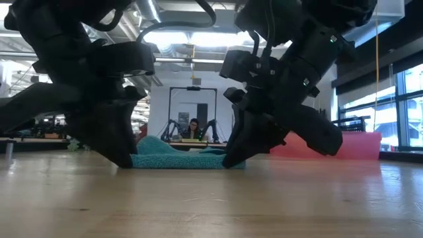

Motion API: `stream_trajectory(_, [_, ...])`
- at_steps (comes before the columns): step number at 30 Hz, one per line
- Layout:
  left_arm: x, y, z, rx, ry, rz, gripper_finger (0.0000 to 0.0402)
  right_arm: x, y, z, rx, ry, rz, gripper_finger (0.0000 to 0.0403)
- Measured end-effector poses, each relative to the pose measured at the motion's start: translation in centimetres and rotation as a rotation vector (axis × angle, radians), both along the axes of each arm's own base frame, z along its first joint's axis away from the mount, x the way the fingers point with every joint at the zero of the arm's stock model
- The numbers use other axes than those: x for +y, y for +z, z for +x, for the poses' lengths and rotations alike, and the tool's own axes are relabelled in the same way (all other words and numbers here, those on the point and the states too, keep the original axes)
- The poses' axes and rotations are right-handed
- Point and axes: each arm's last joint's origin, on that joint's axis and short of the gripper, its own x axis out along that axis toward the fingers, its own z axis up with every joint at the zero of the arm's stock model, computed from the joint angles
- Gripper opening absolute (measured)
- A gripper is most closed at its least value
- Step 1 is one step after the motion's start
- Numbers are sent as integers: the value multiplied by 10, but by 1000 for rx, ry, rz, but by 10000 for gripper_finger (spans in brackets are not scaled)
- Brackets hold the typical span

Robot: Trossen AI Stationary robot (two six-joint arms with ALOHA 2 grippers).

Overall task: Roll microfiber towels into tight, uniform cylinder then place into a basket
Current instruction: Roll the folded blue microfiber towel

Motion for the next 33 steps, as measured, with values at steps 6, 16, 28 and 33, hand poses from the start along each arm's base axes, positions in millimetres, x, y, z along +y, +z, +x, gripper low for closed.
stream_trajectory(6, [-1,3,1,-6,13,-4,7,-1,0,0,1,-14,22,13])
stream_trajectory(16, [0,28,13,-5,32,-41,1,-6,0,2,4,-18,46,8])
stream_trajectory(28, [26,67,41,103,116,-240,1,-7,0,2,11,-7,66,6])
stream_trajectory(33, [32,69,40,196,88,-404,1,-7,0,2,11,-5,67,6])
